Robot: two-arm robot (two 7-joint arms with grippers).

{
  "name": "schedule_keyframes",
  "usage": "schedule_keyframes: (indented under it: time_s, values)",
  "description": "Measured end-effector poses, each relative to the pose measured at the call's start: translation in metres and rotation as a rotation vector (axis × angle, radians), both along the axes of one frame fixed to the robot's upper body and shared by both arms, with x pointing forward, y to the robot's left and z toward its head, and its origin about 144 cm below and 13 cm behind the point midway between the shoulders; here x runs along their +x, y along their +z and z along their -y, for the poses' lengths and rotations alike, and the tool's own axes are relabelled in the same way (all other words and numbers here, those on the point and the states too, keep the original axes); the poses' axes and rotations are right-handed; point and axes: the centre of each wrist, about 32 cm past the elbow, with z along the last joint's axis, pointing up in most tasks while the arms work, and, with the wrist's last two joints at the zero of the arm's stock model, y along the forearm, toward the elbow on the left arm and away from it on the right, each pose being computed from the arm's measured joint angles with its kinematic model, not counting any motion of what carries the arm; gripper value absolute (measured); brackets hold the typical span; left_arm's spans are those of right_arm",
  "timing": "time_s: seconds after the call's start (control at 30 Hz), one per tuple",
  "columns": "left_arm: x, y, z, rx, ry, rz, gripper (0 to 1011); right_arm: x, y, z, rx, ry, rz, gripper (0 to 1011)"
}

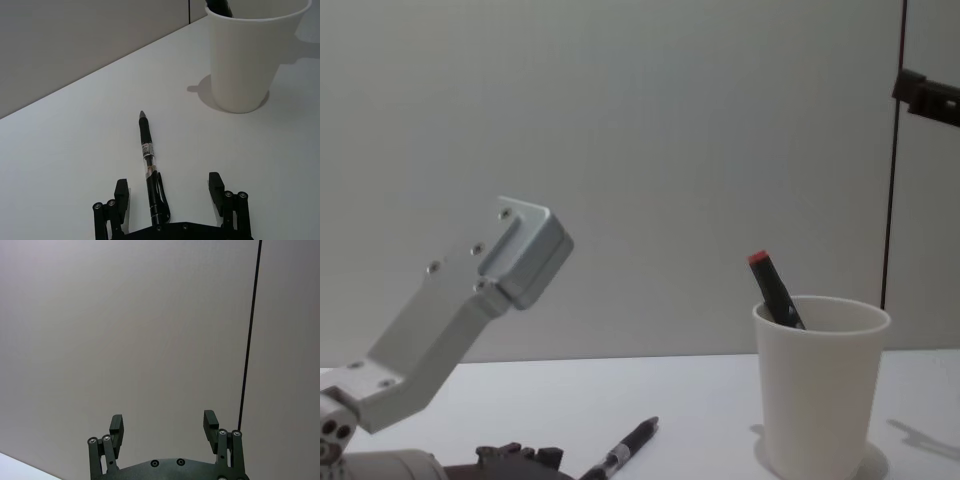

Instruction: Place the pen into the pen holder.

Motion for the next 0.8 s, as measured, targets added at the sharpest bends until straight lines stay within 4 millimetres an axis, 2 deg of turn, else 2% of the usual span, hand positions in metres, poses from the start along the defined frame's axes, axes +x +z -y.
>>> schedule_keyframes:
  time_s: [0.8]
  values:
    - [-0.0001,0.0003,0.0002,0.0,-0.001,0.002,1001,0.0,0.0,0.0,0.0,0.0,0.0,1002]
